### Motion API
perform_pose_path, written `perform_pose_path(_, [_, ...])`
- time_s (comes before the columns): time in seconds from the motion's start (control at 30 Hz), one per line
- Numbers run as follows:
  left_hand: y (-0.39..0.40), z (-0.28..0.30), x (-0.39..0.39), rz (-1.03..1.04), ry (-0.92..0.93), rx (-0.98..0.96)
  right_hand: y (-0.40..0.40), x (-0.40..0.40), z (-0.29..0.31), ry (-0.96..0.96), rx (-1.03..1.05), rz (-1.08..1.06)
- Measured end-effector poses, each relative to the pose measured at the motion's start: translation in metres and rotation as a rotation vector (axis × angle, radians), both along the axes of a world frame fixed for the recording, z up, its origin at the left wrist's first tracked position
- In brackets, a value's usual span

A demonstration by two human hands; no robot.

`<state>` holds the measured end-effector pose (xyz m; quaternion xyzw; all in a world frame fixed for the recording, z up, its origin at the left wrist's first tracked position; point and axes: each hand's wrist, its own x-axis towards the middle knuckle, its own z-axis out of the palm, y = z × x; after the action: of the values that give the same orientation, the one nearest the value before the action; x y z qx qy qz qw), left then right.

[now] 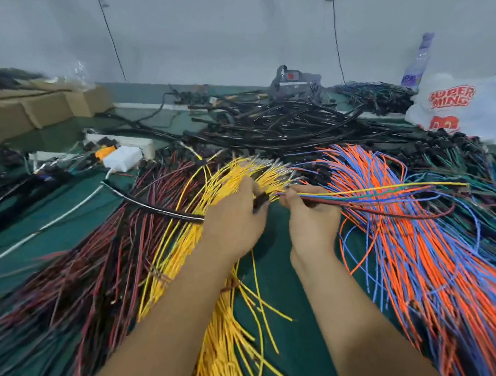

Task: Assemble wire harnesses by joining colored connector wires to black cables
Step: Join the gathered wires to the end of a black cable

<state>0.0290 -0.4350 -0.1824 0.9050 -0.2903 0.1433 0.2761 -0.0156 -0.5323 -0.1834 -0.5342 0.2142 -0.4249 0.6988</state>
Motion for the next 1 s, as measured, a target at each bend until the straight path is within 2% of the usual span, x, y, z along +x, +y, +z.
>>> perform_pose_path(0.13, [-0.001, 0.000, 0.003, -0.060, -0.036, -0.049, -0.001, 0.001, -0.001, -0.019, 0.046, 0.027])
perform_pose_path(0.33, [-0.008, 0.002, 0.025, 0.042, 0.174, -0.009, -0.004, 0.005, 0.000, -0.034, 0.013, 0.085])
perform_pose_path(0.57, [-0.006, -0.002, 0.023, 0.016, 0.059, -0.049, -0.003, 0.001, 0.005, -0.087, 0.022, 0.184])
perform_pose_path(0.8, [-0.009, 0.000, 0.022, -0.115, 0.095, -0.113, -0.005, -0.002, 0.007, -0.055, -0.031, 0.212])
perform_pose_path(1.0, [-0.009, -0.001, 0.022, -0.174, 0.116, -0.205, -0.007, -0.003, 0.009, -0.180, 0.114, 0.228])
